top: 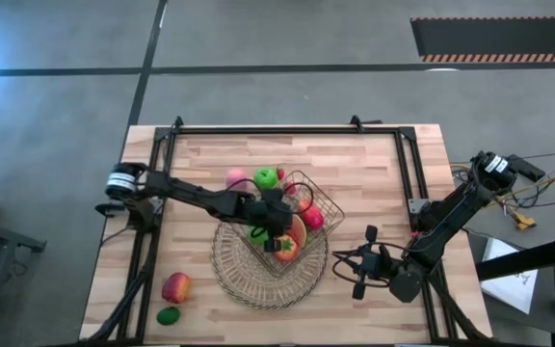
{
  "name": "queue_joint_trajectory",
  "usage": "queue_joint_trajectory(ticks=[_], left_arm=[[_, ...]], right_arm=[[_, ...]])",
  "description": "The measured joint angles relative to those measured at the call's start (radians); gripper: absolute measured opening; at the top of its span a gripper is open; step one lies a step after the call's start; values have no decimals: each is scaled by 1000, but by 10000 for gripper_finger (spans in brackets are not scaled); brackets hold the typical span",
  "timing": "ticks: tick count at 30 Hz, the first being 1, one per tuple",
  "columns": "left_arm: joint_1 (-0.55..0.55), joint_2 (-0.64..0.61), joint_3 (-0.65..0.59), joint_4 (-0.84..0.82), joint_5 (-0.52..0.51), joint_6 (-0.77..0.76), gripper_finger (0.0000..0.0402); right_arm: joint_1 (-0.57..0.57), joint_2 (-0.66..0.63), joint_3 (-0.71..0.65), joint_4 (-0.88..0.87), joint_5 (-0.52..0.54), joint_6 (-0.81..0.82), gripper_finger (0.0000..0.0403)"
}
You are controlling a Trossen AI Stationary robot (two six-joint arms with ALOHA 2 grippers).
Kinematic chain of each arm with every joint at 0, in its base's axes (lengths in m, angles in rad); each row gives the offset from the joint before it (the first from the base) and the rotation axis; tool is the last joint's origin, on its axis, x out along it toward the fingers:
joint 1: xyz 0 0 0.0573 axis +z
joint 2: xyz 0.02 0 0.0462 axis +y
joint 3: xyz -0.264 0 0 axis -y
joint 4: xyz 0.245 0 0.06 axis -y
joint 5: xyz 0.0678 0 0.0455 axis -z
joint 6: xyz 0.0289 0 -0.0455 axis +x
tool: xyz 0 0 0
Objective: Build produce basket
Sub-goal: Put the red apple into the gold wire basket
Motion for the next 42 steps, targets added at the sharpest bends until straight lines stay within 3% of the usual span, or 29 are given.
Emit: queue_joint_trajectory(ticks=[4, 8, 15, 22, 27, 34, 38, 42], left_arm=[[-5, -68, 40, -118, -1, 0, 142], [-41, -168, 56, -286, -11, -21, 149], [-267, -366, 25, -439, -117, -110, 138], [-582, -433, 23, -568, -259, -363, 124], [-720, -415, 19, -727, -266, -698, 114], [-785, -394, -43, -858, -156, -1205, 111], [-784, -403, -124, -857, 18, -1429, 122], [-810, -408, -188, -834, 170, -1618, 158]], right_arm=[[0, 0, -1, 0, 0, 5, 9], [0, 0, -8, -1, 1, 23, 9], [-16, 0, -20, -1, 2, 73, 9], [-49, 17, -21, 12, 2, 67, 9], [-76, 58, -19, 63, 2, 30, 9], [-84, 99, -3, 170, -1, -119, 9], [-83, 99, 7, 180, -2, -171, 9], [-83, 99, 7, 180, -2, -197, 9]])
